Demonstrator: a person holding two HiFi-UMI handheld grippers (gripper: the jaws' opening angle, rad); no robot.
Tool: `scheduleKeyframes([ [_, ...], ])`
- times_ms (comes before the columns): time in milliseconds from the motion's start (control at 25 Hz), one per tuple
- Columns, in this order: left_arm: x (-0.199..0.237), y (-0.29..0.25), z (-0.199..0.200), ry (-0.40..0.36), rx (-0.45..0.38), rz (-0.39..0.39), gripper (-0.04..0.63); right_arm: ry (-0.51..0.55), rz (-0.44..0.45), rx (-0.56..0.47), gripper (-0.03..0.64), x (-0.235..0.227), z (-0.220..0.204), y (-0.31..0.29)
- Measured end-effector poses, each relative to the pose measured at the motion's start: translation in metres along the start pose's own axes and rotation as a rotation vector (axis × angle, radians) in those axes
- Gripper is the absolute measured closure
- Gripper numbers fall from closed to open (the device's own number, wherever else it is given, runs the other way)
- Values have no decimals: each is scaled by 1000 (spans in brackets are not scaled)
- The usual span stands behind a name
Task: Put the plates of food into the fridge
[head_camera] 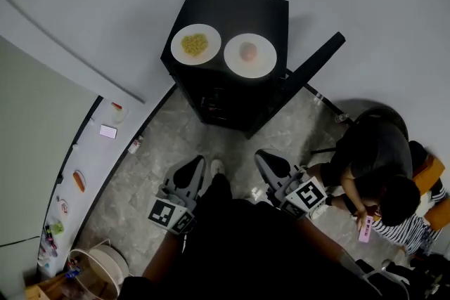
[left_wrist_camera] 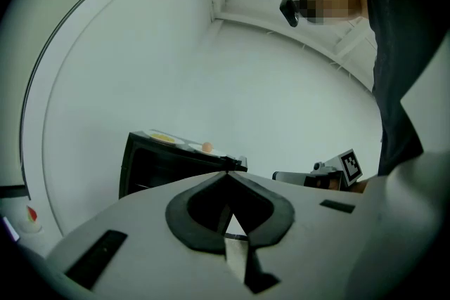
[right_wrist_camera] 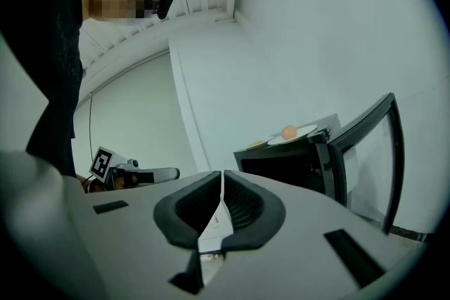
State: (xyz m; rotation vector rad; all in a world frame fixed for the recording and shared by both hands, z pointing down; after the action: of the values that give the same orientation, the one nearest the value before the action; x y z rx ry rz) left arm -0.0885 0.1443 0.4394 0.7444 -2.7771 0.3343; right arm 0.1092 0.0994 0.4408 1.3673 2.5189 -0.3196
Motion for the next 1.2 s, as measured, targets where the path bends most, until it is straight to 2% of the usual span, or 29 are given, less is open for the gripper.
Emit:
scheduleKeyframes([
  [320,60,-31,26,-35,15,-55,572,35,-84,9,586,-19,15,-60],
  [600,96,-49,32,-71,41,-130,571,44,-143,16,586,-32,13,-94],
  [800,106,-59,40,-20,30,-140,571,-43,-189,5,584,-48,9,-99],
  [1000,112,-63,35,-41,52,-123,572,-124,-224,-16,584,-68,12,-103],
  [1200,108,-74,43,-55,49,-102,571,-201,-215,-48,583,-86,18,-112],
])
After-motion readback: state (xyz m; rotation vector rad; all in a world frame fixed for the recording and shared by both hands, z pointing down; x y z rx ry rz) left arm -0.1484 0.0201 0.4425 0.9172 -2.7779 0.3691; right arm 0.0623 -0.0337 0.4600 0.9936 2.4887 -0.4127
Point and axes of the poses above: the fingertips, and each gripper's own axes: y backward along the fingers, x to its left, z out of its top, the point moved 5 cm from there along y, backward along the fingers, and after that the axes turned 4 degrees about x, right-handed, at the moved point
